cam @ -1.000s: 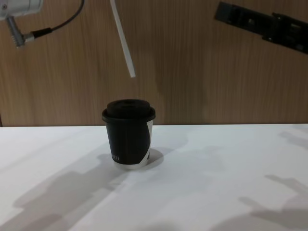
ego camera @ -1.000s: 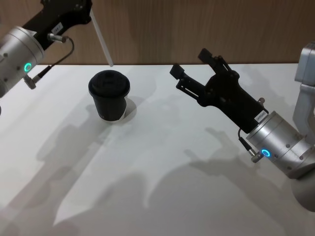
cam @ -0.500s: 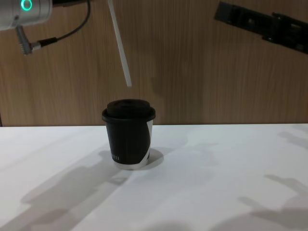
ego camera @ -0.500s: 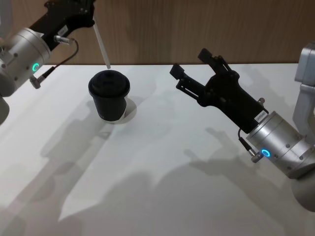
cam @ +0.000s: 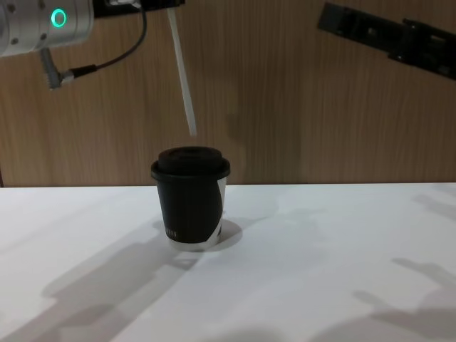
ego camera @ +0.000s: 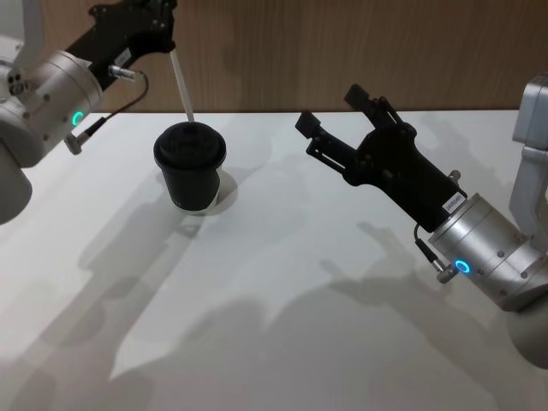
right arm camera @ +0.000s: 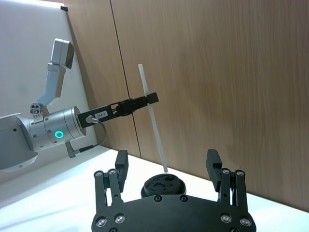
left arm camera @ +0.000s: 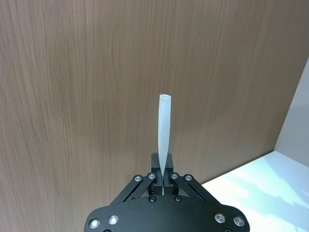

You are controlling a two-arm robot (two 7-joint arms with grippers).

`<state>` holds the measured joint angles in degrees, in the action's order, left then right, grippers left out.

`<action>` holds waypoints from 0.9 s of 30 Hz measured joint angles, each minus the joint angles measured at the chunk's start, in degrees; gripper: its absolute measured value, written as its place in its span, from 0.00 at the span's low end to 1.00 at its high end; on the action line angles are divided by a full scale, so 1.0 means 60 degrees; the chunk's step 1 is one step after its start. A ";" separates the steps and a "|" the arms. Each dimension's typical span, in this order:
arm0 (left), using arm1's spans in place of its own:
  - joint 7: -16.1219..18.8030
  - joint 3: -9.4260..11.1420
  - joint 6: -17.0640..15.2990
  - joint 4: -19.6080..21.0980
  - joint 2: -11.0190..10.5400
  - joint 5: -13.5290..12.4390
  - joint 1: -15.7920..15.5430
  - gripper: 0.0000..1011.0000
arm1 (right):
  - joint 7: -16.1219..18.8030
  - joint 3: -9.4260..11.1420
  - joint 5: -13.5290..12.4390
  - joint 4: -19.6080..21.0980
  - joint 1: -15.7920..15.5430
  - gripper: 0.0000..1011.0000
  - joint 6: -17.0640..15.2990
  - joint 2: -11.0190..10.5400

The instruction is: Pick up the straw with one hand, pass it to the other hand, and insert it into the cup.

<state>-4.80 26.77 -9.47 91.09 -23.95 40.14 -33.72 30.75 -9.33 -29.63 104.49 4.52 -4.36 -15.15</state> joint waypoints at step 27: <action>0.0087 0.0319 -0.0176 -0.0552 0.0282 -0.0802 -0.0272 0.01 | 0.0000 0.0000 0.0000 0.0000 -0.0001 0.99 0.0000 0.0000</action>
<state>-4.28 28.68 -10.52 87.78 -22.26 35.33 -35.35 30.75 -9.33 -29.63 104.49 4.51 -4.36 -15.15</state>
